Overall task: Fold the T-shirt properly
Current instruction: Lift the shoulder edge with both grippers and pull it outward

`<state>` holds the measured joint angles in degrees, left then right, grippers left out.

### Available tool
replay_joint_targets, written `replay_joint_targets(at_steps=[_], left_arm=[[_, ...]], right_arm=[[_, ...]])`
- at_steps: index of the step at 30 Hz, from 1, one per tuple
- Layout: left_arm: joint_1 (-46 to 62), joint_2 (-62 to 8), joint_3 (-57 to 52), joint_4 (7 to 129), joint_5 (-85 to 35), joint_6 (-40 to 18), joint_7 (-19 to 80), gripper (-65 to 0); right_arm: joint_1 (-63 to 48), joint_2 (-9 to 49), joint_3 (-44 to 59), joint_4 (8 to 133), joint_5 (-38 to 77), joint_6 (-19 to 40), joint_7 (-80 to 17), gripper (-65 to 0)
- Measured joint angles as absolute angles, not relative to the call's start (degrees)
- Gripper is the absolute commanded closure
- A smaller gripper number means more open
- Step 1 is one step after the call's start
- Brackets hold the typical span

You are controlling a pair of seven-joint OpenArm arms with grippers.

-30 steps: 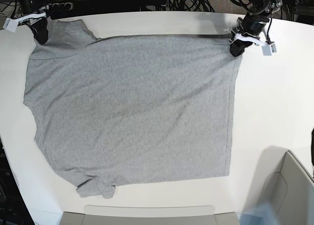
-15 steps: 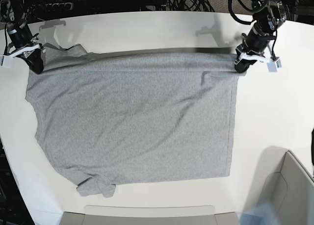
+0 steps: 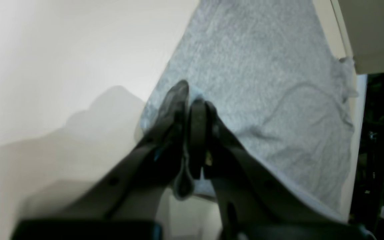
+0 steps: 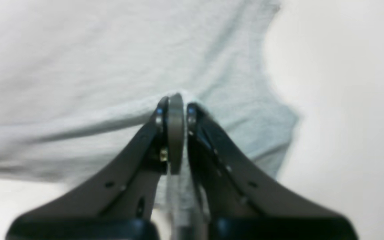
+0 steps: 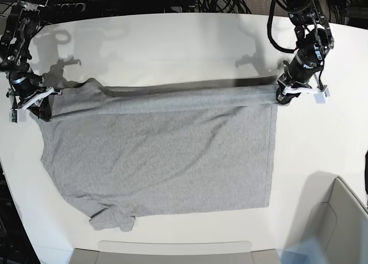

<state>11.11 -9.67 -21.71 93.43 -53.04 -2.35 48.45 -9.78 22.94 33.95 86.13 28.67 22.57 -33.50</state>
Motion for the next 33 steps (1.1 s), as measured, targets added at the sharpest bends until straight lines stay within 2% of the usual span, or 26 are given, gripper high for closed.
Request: replay_joint_targets(at_steps=[3, 6, 10, 18, 25, 33], left_arm=[[8.84, -9.52, -18.65, 92.31, -48.8, -2.2, 48.58, 0.0], [7.05, -9.26, -17.37, 92.49, -47.31, 0.58, 48.38, 0.0], [4.86, -9.37, -17.23, 92.49, -47.05, 2.37, 48.4, 0.0], [1.39, -9.54, -17.02, 92.29, -47.0, 2.98, 48.95, 0.0], [-2.72, -11.49, -12.82, 84.03, -46.76, 3.03, 49.21, 0.0], [-5.39, -12.84, -11.0, 83.07, -46.96, 2.98, 48.18, 0.0]], right_arm=[[-4.89, 21.78, 35.29, 82.89, 22.83, 26.68, -33.58, 0.0], [-1.45, 20.93, 36.84, 80.82, 18.2, 29.47, -34.0, 0.0], [1.89, 21.06, 37.32, 78.52, 14.59, 31.31, -33.61, 0.0], [6.57, 20.82, 36.93, 73.91, 10.57, 31.81, -33.67, 0.0], [11.57, 20.78, 36.86, 70.11, 7.2, 31.97, -33.56, 0.0], [17.65, 21.26, 34.37, 63.07, 4.14, 31.97, -32.56, 0.0]])
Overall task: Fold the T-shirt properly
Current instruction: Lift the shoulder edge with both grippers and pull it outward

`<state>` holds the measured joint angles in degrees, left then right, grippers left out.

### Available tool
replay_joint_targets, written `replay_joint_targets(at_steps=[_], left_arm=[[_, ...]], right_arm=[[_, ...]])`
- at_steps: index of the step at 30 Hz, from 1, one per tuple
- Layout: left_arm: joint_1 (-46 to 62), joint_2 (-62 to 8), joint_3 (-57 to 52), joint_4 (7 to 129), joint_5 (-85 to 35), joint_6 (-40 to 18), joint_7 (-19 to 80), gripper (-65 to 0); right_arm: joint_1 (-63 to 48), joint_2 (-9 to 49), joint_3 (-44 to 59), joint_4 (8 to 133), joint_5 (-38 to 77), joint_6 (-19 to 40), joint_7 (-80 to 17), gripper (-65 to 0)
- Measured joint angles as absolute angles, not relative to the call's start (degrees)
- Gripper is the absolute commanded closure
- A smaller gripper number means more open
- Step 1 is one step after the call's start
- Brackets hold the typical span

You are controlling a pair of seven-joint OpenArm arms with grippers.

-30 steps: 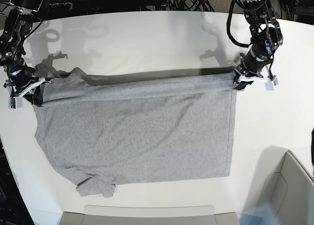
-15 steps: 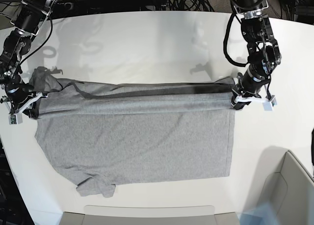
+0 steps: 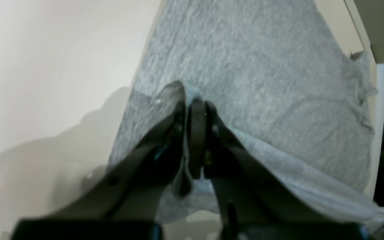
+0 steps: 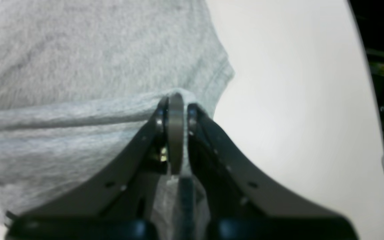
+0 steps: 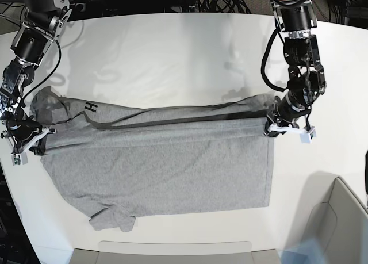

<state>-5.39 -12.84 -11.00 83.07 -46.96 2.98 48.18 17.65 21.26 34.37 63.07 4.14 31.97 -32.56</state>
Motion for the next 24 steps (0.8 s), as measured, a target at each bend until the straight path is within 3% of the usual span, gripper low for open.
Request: replay_joint_targets(at_steps=[11, 15, 18, 24], left_arm=[[-10.48, -12.43, -10.98, 73.32, -46.7, 3.2, 47.97, -1.9], [-10.66, -12.53, -10.98, 73.36, -46.59, 3.22, 47.94, -16.2], [-10.63, -12.53, -10.98, 73.36, -46.52, 3.22, 47.99, -17.9], [-10.63, -12.53, -10.98, 73.43, -46.65, 3.22, 48.03, -17.4]], right_arm=[[28.49, 21.23, 32.6, 42.76, -4.86, 31.94, -19.59, -0.7], [28.64, 21.26, 32.6, 42.68, -5.02, 31.94, -19.44, -17.6], [28.71, 21.23, 32.6, 42.7, -5.1, 31.99, -19.46, -28.0], [29.54, 21.56, 32.93, 42.83, -4.95, 34.2, -19.25, -29.8]])
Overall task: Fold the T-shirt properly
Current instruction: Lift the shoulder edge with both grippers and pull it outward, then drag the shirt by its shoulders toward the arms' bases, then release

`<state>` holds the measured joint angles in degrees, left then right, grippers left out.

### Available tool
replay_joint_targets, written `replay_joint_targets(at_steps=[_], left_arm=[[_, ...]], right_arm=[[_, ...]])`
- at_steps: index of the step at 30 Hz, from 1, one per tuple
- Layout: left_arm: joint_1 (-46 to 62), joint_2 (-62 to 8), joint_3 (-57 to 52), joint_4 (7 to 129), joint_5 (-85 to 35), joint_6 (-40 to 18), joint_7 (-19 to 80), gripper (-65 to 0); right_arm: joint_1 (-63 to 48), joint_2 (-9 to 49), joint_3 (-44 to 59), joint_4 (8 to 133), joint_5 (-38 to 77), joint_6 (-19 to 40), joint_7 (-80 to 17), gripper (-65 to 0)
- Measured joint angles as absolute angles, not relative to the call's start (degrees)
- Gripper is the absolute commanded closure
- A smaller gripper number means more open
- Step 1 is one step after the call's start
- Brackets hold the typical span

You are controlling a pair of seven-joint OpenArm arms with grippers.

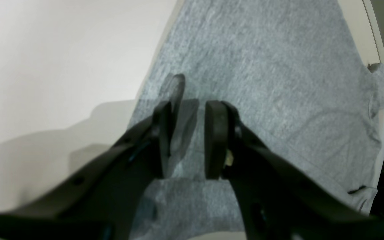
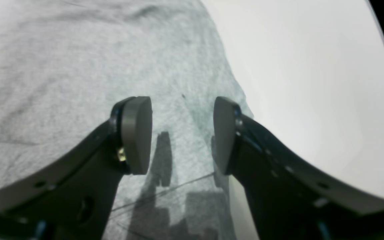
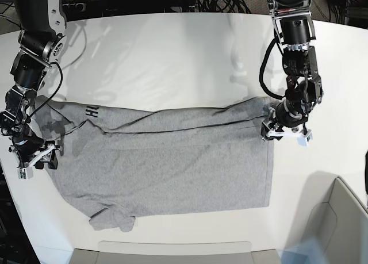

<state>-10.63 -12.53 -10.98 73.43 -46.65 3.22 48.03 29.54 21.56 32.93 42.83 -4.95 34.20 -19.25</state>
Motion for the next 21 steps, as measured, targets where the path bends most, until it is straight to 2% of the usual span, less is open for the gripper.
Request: replay_joint_targets(at_steps=[3, 7, 10, 14, 21], left_arm=[[-10.26, -12.51, -10.98, 75.37, -46.72, 3.36, 48.66, -17.4], [-8.4, -12.62, -10.98, 82.24, -46.78, 3.2, 51.79, -17.4], [-5.58, -12.49, -10.96, 86.7, -46.5, 3.25, 53.74, -17.4], [-2.55, -12.56, -10.87, 89.1, -46.52, 3.22, 53.93, -17.4], [-1.21, -12.53, -10.92, 89.54, -46.68, 3.2, 53.98, -17.4]], right_arm=[[28.56, 21.67, 34.0, 45.36, -5.54, 34.57, -19.94, -29.8], [24.93, 22.09, 41.54, 50.48, -4.8, 35.14, -20.01, -29.8], [22.59, 22.72, 46.85, 53.39, -6.24, 38.28, -28.42, -29.8], [22.5, 21.91, 54.83, 57.04, -5.37, 38.83, -37.8, -29.8], [17.21, 21.78, 57.21, 58.26, -5.41, 38.96, -39.72, -29.8]])
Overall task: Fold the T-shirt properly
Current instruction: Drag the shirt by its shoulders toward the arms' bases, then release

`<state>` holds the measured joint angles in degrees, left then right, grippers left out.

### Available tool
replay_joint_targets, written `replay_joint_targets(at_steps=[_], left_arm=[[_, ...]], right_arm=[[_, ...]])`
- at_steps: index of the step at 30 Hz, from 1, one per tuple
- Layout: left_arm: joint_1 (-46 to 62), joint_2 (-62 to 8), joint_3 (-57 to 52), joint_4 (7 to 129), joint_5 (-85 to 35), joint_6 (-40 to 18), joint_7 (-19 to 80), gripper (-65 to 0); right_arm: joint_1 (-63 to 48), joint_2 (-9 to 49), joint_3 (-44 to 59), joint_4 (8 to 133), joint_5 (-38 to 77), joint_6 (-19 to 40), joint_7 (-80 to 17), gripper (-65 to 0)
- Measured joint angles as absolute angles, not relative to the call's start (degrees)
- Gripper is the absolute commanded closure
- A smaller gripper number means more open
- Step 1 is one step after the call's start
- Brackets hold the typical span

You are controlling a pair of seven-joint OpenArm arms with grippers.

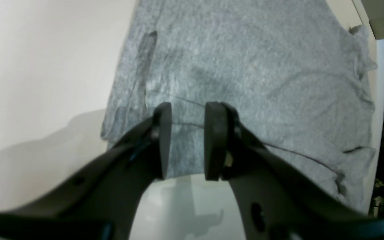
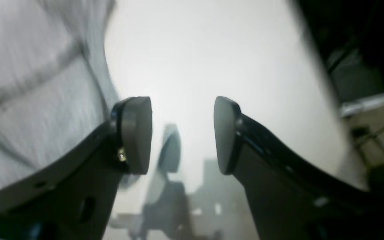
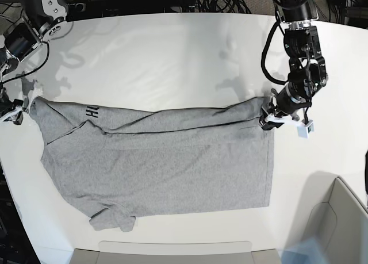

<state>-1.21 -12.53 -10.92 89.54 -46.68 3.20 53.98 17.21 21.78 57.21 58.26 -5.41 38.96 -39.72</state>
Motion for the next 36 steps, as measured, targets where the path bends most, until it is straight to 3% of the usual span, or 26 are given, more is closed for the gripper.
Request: replay_joint_targets(at_steps=[20, 36], left_arm=[[-0.97, -12.58, -10.26, 89.49, -46.57, 3.22, 53.98, -17.4], [0.95, -13.17, -9.1, 86.91, -46.54, 3.2, 52.14, -19.9]], right_arm=[[16.05, 15.77, 56.77, 56.95, -5.34, 38.87, -38.79, -29.8], [15.68, 18.02, 56.64, 55.09, -5.56, 38.85, -38.76, -29.8]])
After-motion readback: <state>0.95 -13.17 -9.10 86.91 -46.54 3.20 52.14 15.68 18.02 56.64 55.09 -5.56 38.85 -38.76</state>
